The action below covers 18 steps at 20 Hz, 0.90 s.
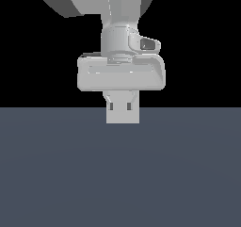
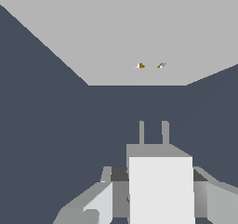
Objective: Plug the charger into the wall socket.
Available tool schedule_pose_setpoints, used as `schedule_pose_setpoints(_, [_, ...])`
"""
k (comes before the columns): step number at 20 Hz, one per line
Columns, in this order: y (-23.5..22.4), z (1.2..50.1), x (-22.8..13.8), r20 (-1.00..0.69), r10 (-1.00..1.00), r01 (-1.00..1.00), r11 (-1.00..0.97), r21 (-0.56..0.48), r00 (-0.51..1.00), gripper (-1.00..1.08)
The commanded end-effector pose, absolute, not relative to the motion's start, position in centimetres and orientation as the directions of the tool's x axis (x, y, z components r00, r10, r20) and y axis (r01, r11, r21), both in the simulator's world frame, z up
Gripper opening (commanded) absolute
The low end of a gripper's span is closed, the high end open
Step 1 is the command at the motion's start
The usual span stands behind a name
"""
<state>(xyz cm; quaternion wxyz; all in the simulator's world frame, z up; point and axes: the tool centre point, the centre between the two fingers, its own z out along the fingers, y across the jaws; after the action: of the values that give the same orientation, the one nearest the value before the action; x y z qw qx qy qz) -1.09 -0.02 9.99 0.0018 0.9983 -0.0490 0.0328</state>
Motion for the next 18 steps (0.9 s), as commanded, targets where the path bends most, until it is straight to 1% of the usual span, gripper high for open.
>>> schedule_pose_setpoints(1, [0.0,10.0,-1.1,0.065,-0.095,-0.096,-0.995,0.001,0.993,-1.0])
schedule_pose_setpoints(9, [0.0,10.0,-0.5,0.065,-0.095,-0.096,-0.995,0.001,0.993,-1.0])
schedule_pose_setpoints(18, [-0.3,10.0,2.4,0.065,-0.095,-0.096,-0.995,0.0,0.993,-1.0])
